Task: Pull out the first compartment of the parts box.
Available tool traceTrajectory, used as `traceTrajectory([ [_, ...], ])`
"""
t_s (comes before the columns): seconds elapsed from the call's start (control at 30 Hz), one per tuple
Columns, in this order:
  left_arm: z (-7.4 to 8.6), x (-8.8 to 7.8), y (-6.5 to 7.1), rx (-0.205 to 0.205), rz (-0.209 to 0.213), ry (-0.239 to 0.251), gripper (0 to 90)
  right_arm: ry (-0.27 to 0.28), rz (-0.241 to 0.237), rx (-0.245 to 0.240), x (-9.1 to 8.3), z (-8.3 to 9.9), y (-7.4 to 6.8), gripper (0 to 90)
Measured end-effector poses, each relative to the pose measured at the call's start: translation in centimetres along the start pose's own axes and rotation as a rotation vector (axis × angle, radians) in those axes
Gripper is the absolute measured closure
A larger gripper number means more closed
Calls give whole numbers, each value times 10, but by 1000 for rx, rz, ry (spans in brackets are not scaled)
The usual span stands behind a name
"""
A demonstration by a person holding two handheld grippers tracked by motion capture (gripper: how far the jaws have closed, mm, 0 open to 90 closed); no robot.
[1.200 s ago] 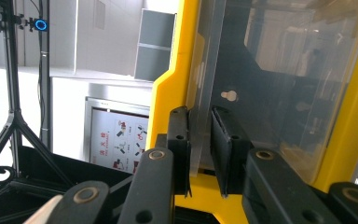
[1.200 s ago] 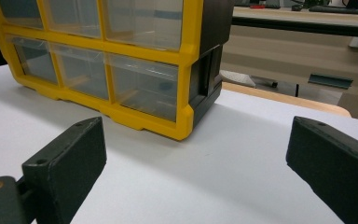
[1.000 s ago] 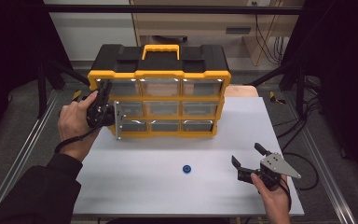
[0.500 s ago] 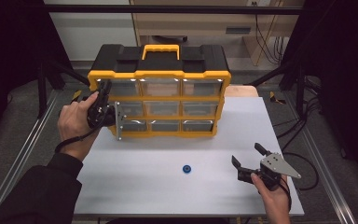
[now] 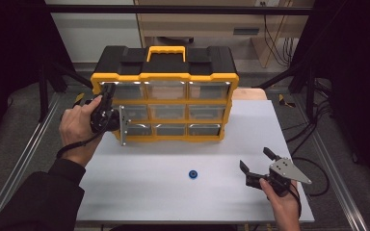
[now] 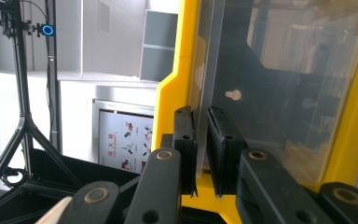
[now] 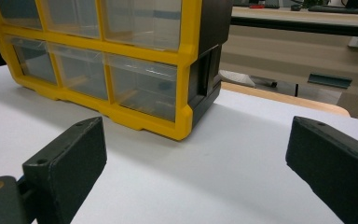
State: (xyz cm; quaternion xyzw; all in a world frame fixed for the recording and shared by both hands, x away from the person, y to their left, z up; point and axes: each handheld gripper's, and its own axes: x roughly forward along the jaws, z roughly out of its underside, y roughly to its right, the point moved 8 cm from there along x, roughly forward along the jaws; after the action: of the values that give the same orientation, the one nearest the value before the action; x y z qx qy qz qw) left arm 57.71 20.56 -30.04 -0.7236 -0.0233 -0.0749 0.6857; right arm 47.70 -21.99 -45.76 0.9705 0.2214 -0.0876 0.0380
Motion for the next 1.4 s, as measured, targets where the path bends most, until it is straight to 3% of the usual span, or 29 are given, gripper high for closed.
traceTrajectory([
  [1.4,-4,-37,-5,18,-14,0,816,5,-7,1,1,0,-2,51],
])
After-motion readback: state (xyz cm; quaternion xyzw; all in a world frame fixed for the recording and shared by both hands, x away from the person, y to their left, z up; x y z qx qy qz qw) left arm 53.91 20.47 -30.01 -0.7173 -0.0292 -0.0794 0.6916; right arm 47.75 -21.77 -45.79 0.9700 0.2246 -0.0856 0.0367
